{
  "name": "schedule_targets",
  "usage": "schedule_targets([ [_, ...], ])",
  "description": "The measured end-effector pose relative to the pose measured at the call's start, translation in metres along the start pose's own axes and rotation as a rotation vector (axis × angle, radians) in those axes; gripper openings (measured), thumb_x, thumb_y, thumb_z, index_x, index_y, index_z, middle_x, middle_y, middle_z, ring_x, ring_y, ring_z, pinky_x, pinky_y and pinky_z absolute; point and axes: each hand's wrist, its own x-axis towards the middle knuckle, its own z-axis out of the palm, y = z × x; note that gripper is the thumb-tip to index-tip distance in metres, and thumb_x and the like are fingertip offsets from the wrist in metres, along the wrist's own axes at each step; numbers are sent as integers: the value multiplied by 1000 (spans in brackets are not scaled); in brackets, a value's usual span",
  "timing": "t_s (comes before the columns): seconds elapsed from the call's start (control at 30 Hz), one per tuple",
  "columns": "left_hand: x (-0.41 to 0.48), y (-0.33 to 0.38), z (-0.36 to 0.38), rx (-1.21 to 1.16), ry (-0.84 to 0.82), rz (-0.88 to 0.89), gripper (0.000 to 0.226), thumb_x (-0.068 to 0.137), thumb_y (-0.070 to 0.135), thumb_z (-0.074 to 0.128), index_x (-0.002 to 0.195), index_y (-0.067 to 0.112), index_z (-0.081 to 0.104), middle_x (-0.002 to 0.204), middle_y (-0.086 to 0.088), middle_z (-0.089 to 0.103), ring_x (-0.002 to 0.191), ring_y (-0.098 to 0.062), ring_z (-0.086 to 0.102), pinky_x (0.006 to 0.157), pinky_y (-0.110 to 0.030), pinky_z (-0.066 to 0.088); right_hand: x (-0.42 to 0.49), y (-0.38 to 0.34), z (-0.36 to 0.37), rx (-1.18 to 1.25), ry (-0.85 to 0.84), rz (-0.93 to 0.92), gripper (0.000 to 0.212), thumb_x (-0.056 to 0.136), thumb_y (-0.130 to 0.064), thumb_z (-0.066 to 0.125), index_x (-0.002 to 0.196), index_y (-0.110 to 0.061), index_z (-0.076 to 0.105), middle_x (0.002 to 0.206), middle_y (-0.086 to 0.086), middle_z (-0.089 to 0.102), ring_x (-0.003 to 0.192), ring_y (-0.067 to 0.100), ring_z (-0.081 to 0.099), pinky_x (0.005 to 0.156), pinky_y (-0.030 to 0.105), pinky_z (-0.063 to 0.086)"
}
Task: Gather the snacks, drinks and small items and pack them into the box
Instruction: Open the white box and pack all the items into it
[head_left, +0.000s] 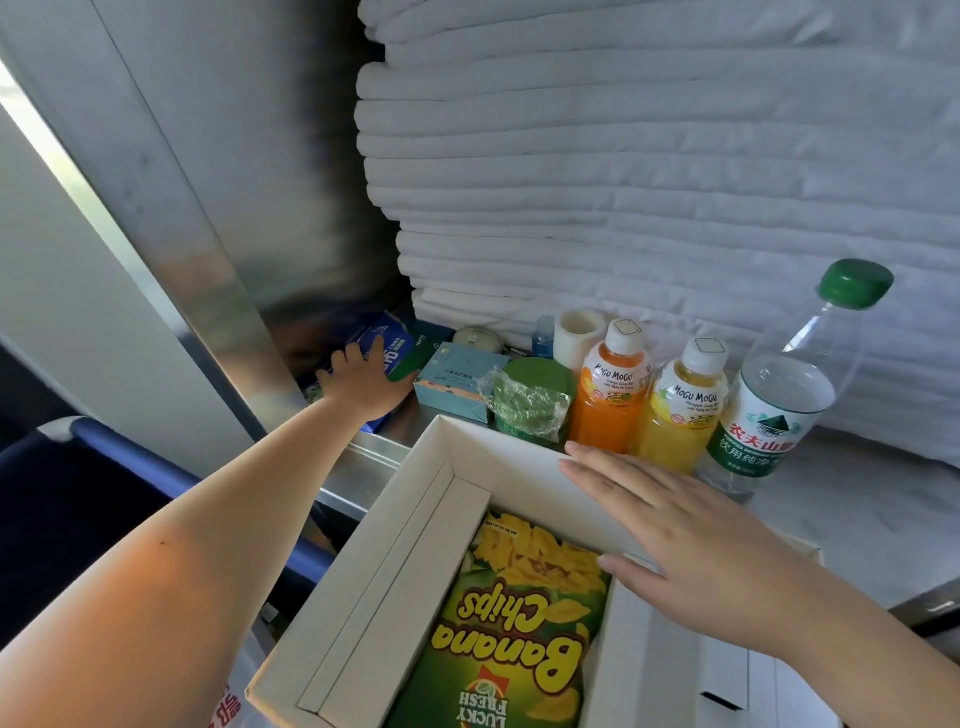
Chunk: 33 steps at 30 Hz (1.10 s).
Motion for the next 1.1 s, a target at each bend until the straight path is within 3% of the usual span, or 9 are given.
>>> schedule_targets([
  [0.33, -8, 6, -12, -250, 126, -28, 93, 77, 61, 63, 148, 21, 16, 138, -18, 29, 124, -37, 33, 101, -48, 36, 0, -1, -1, 22, 15, -5, 73, 96, -50, 33, 135, -45, -28, 144, -31, -30, 126, -17, -27, 96, 4, -22],
  [0.6, -24, 6, -24, -385, 430, 45, 77, 75, 49, 69, 137, 16, 37, 126, -12, 35, 113, -32, 38, 96, -45, 36, -1, 0, 0, 29, 14, -2, 73, 96, -50, 33, 133, -46, -29, 142, -31, -31, 124, -19, -29, 96, 5, -23],
  [0.8, -54, 17, -44, -467, 648, 190, 73, 75, 47, 71, 134, 16, 41, 126, -11, 39, 113, -29, 39, 93, -46, 43, 0, 1, 3, 36, 19, 4, 74, 96, -52, 33, 132, -49, -31, 141, -34, -34, 127, -18, -27, 97, 6, -21],
  [0.93, -87, 34, -65, -429, 734, 357, 73, 73, 48, 72, 132, 14, 44, 125, -13, 42, 112, -29, 42, 92, -45, 40, 1, 2, 3, 20, 6, -4, 74, 95, -54, 31, 131, -50, -34, 139, -35, -35, 125, -19, -29, 96, 3, -22],
  [1.03, -113, 46, -78, -382, 781, 473, 74, 71, 47, 73, 131, 12, 48, 124, -14, 44, 111, -28, 42, 91, -41, 39, 2, -2, 0, 54, 30, 3, 70, 95, -52, 30, 136, -47, -26, 143, -33, -29, 128, -18, -25, 98, 3, -20],
  [1.1, -128, 53, -85, -336, 819, 536, 74, 71, 49, 74, 130, 12, 49, 124, -13, 47, 112, -25, 42, 90, -39, 38, 1, -6, -9, 35, 165, 8, 64, 94, -48, 32, 147, -40, -3, 153, -26, -9, 137, -12, -6, 107, 7, -7],
])
